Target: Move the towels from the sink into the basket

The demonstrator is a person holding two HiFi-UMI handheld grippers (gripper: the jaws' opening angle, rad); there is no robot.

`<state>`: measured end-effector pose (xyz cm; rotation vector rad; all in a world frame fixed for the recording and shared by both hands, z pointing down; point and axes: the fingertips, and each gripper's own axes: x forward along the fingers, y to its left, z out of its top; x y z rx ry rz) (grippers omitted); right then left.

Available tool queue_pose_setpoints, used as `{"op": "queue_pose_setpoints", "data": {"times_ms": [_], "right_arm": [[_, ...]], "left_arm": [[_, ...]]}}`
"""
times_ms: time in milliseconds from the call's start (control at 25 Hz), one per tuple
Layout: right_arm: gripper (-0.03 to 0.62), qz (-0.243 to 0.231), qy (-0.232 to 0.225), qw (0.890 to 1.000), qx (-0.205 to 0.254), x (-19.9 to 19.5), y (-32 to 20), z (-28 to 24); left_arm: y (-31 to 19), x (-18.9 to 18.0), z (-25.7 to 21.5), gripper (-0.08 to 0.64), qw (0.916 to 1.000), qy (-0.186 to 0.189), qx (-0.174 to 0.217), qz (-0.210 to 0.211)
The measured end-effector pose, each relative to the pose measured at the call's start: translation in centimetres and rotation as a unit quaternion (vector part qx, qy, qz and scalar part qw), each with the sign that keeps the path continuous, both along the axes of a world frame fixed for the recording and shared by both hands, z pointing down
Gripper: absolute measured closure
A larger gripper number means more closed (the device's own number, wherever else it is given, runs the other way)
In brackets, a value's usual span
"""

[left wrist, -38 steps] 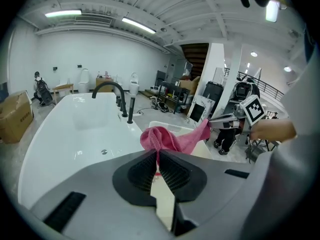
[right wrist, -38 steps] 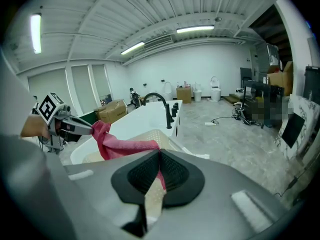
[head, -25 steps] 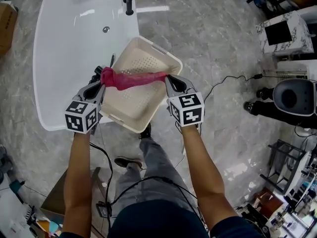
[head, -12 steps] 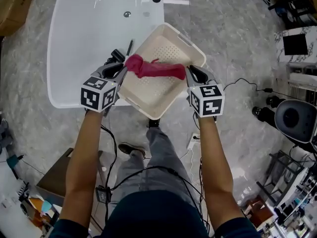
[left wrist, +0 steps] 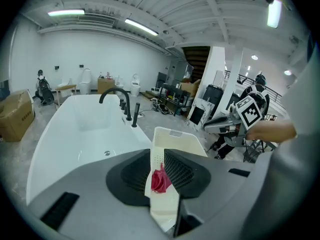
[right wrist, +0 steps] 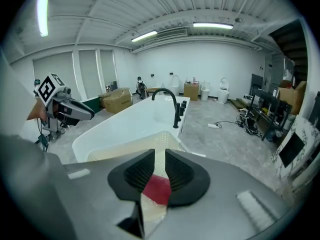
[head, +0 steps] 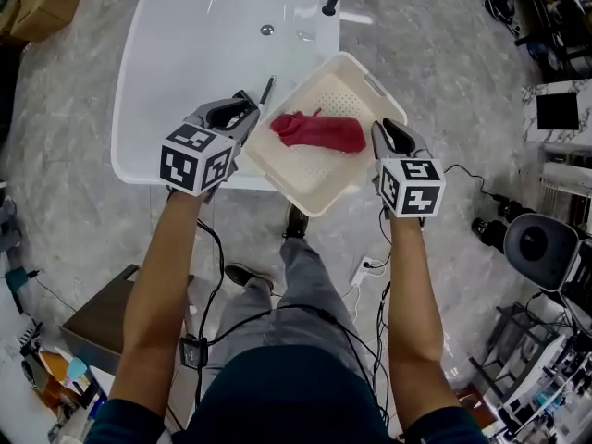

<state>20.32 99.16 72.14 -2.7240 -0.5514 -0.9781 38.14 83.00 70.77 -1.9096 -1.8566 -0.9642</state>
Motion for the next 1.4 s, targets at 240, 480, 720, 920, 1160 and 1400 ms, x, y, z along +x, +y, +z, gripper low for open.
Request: {"op": "queue_pose_setpoints", "data": {"times_ms": [240,480,720,920,1160,1400], "right_arm": [[0.581,-0.006,0.036,0.999,-0.037,2.4,-0.9,-6.4],[0.584,-0.033,0.085,0.994,-0.065,5.2,-3.7,-14.3],[0.585,-0.073,0.138,0.984,-0.090,8.1,-7.7,-22.1],[0.584,-0.104,0.166,0.975,-0.104,9.4,-12.1,-27.6],[0.586,-0.146,0.184,0.965,-0.113,11.6,-17.5,-32.3],[0.584,-0.180,0.197,0.956,-0.120,13.4,-23.3,-35.9]], "left_arm": [[-1.5,1.9,-5.8,0.479,0.9990,0.016,-0.041,-0.001],[-4.5,3.3,-12.4,0.514,0.9957,0.033,-0.085,-0.013],[-9.0,5.1,-19.0,0.543,0.9881,0.051,-0.138,-0.043],[-14.1,5.6,-24.4,0.549,0.9799,0.069,-0.176,-0.063],[-20.2,6.4,-29.6,0.552,0.9696,0.093,-0.208,-0.088],[-26.7,7.1,-32.9,0.552,0.9622,0.108,-0.222,-0.114]]}}
